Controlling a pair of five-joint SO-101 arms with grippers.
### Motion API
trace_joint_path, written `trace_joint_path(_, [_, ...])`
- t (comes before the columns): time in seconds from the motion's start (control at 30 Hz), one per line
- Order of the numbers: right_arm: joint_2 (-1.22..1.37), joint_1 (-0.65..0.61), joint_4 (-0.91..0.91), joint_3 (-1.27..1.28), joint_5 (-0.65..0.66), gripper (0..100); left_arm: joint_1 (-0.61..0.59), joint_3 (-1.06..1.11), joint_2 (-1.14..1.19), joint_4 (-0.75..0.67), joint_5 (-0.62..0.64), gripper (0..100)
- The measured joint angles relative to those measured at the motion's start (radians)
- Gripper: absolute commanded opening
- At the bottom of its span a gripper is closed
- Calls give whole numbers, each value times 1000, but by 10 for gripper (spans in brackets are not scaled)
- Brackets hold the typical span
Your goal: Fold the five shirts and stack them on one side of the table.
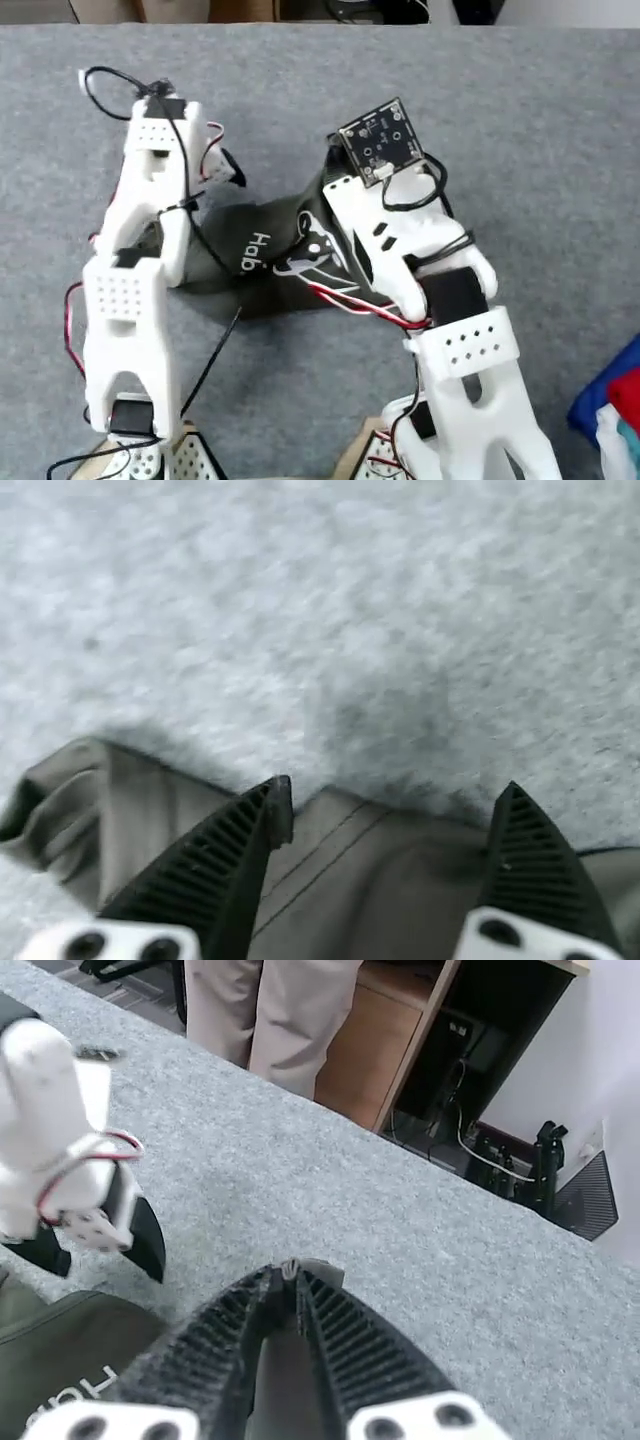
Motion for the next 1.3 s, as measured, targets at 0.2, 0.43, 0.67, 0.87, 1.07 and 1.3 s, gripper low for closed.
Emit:
trace_joint_path(0.2, [0,0,-12,3,-3,4,26,-249,209,143,0,317])
trace_joint_path(0.43, [0,0,-12,3,-3,4,34,-371,318,198,5,107])
trace_joint_path(0.67, [0,0,-12,3,-3,4,54,-417,341,196,5,27])
trace_joint_path(0.87, [0,0,-12,3,-3,4,55,-440,344,198,5,21])
trace_joint_path(1.07, [0,0,-48,3,-3,4,43,-600,353,209,2,19])
trace_joint_path(1.3, [0,0,-55,-54,-3,4,43,-806,264,212,2,19])
